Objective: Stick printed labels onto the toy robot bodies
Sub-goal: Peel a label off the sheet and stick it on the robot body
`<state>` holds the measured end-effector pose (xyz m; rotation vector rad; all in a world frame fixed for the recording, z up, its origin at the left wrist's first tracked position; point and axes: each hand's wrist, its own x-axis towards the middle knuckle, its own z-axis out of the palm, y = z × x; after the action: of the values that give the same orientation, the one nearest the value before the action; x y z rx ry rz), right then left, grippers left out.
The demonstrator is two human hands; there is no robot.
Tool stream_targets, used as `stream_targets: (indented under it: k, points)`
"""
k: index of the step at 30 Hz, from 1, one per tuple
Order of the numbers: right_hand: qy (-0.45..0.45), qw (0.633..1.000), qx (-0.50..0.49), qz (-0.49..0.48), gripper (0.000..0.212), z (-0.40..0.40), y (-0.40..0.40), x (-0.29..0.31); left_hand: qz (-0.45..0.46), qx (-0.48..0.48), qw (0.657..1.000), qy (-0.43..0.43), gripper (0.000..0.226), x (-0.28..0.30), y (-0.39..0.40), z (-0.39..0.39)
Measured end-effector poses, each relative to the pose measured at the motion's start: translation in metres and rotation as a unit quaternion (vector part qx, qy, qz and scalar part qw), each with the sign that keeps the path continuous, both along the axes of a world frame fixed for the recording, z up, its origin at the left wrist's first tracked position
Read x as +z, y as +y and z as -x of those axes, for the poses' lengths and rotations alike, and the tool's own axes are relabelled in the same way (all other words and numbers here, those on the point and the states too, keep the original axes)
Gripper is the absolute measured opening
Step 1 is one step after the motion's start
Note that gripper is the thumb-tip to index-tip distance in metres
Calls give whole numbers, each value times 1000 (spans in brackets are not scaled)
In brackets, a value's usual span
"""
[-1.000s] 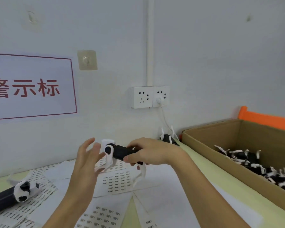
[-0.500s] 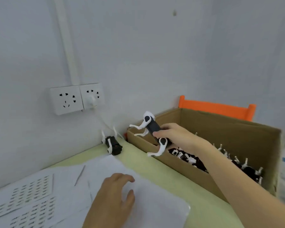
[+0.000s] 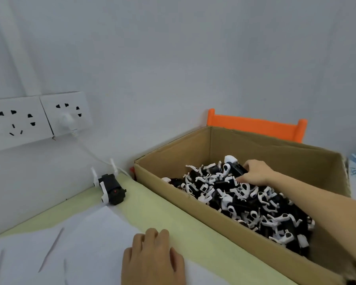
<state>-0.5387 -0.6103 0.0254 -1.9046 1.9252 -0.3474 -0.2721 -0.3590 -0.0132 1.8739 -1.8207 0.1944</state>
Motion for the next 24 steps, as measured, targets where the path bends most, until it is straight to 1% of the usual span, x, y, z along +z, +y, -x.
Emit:
stream_targets:
  k: [2, 5, 8, 9, 12, 14, 16, 18, 21, 22, 24]
  points:
    - [62, 998, 24, -17, 35, 2, -14, -10, 20, 14, 1000, -13, 13, 0, 0, 0]
    - [147, 988, 34, -41, 40, 8, -30, -27, 10, 32, 999, -17, 33, -7, -3, -1]
    - [199, 979, 19, -39, 50, 14, -44, -42, 44, 39, 998, -19, 34, -14, -7, -1]
    - [209, 977, 10, -35, 49, 16, -48, -46, 43, 44, 998, -18, 34, -14, -9, -1]
    - [247, 969, -9, -9, 37, 22, -54, -59, 46, 55, 997, -15, 33, -16, -11, -1]
    - [301, 953, 4, 23, 40, 25, -55, -70, 53, 62, 996, -24, 33, -17, -12, 0]
    - [346, 935, 47, 60, 44, 25, -57, -85, 67, 68, 995, -32, 33, -20, -13, 0]
    - [368, 924, 87, 63, 44, 20, -59, -97, 74, 73, 994, -42, 33, -21, -14, 0]
    - [390, 914, 103, 30, 43, 15, -64, -106, 87, 80, 992, -46, 31, -22, -16, 0]
    - [386, 916, 105, 15, 43, 15, -65, -106, 89, 82, 992, -47, 31, -23, -16, 0]
    - [348, 932, 103, -8, 41, 17, -70, -106, 91, 84, 991, -48, 29, -24, -17, 0]
